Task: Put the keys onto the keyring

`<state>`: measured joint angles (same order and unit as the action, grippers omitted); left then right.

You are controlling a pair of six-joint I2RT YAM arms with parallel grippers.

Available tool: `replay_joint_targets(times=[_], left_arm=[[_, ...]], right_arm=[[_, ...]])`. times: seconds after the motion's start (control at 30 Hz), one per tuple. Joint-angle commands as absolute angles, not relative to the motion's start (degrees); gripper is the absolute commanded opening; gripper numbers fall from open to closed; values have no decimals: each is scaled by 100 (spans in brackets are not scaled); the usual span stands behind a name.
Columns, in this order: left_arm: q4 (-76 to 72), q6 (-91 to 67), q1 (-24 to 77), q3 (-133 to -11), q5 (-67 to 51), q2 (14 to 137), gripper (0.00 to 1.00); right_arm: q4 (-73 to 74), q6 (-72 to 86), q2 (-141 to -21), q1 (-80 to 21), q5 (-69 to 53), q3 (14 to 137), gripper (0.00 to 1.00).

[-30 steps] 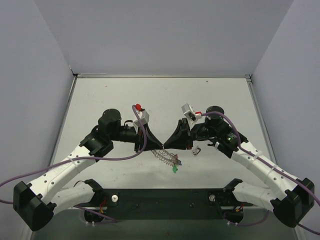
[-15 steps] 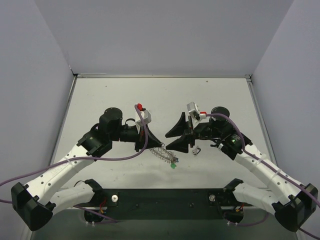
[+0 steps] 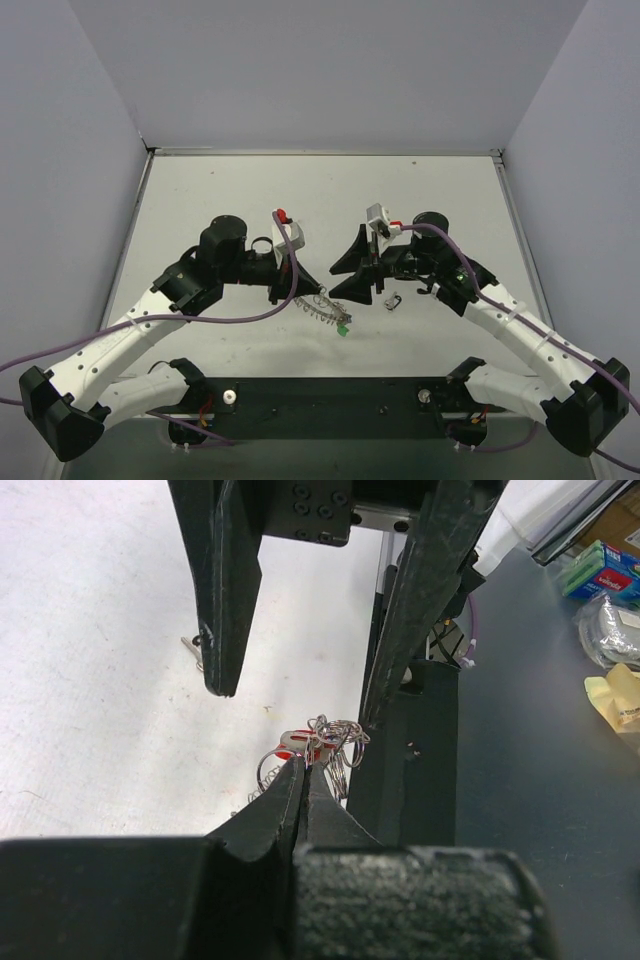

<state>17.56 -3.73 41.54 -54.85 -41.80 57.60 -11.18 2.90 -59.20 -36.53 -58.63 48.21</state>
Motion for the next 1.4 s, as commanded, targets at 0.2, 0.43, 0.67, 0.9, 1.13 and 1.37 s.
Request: replay_joint_targets(times=[0.2,0.43,0.67,0.9,1.13,1.37], left_arm=[[1336,-369,4201,-5836,-4289,5616,0],[1178,-431,4210,-5775,-4342,5607,0],[1818,-133,4210,-5993,-4132,5651,26],[2873,526,4201,-6415,-3428,5616,66],[3726,1142,4201,-6959,-3463,6108,66],[4008,1441,4201,-7356,-3708,6477,58]], right_arm=[[-1335,158,-6196,-3902,-5713,5150,49],[-1354,299,-6416,-3973,-5608,5282,1],[-1022,115,-6240,-3964,-5318,5335,0],[868,-852,-6460,-3973,-5133,6151,0],[2204,-1432,-6749,-4183,-4756,6811,0],[3322,-1907,-7058,-4474,-4544,7356,0]])
